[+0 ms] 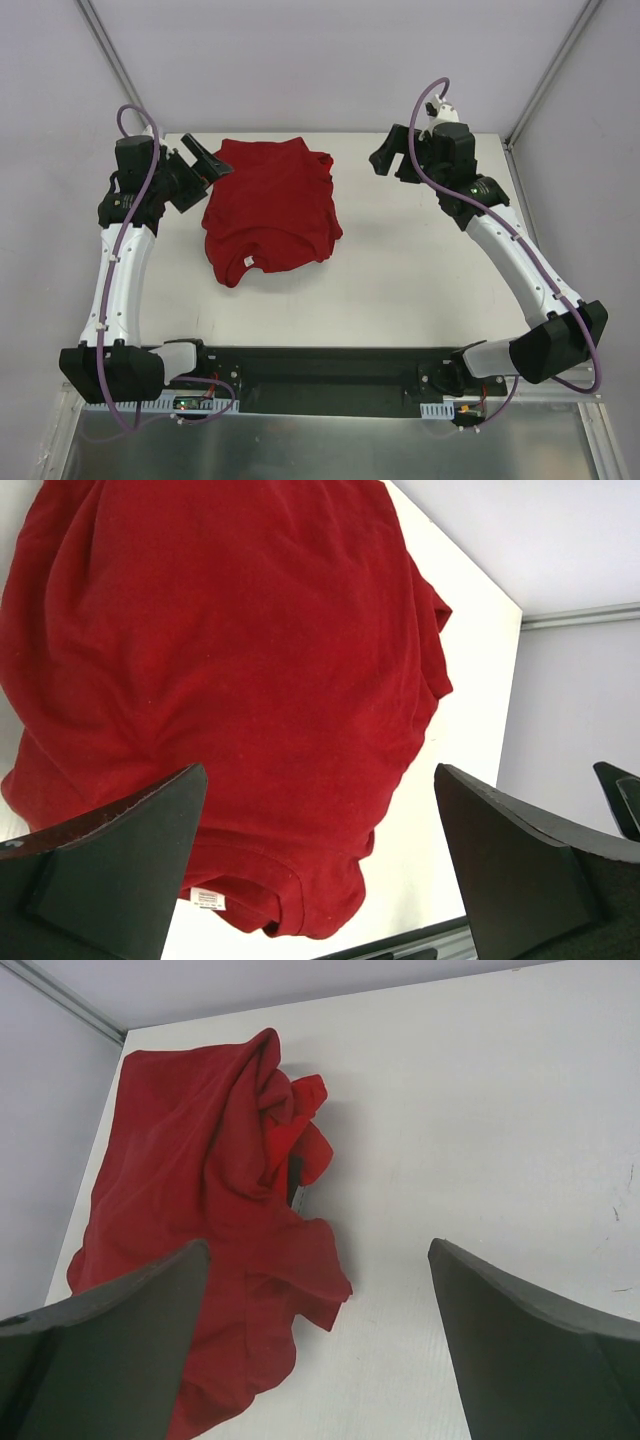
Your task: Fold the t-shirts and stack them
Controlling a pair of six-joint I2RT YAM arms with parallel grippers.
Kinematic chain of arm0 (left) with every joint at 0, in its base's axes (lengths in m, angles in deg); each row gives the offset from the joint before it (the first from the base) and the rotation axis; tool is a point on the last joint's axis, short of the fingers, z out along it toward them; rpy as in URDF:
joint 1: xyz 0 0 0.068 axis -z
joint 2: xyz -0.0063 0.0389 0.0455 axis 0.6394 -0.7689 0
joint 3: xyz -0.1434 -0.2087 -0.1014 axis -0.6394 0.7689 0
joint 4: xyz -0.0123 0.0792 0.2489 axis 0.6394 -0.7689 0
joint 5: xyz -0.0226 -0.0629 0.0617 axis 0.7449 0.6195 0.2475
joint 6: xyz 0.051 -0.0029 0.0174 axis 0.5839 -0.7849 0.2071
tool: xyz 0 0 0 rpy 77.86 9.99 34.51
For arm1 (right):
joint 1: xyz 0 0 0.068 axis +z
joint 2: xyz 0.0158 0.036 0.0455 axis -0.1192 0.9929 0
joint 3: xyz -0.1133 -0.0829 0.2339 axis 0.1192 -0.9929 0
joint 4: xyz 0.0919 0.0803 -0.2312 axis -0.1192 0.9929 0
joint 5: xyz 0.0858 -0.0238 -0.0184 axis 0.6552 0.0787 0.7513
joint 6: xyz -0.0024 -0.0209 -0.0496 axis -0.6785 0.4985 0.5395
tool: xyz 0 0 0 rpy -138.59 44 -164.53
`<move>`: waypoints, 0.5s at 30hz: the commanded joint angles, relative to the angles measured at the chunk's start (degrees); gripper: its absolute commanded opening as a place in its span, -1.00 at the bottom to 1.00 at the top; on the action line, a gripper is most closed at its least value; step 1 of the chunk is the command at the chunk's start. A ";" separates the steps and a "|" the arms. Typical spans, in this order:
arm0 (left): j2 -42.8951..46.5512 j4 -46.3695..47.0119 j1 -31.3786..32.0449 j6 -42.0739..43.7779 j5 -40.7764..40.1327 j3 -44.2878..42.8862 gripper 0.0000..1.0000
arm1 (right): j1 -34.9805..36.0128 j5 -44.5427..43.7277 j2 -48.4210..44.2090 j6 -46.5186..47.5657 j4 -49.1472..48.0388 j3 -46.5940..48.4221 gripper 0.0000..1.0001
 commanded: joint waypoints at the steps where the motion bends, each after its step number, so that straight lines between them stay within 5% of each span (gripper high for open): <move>1: -0.26 0.69 -0.45 4.40 -0.30 -1.21 0.99 | -0.08 1.53 -1.55 -1.92 -3.68 2.10 0.93; 4: -1.14 -1.32 -0.45 19.10 -1.08 -5.16 0.99 | -0.08 2.93 -1.20 -1.93 -6.13 1.84 0.93; 6: -1.32 -2.56 -0.45 23.91 -10.77 -7.89 0.99 | -0.08 2.77 -0.76 -1.32 -6.49 2.10 0.93; 9: -0.61 -1.60 -0.45 23.76 -16.63 -9.39 0.99 | 0.01 2.24 0.38 0.00 -6.76 3.95 0.93; 15: -2.63 -0.89 -0.45 22.79 -7.78 -10.36 0.99 | -0.08 1.79 2.31 -1.92 -8.07 7.29 0.93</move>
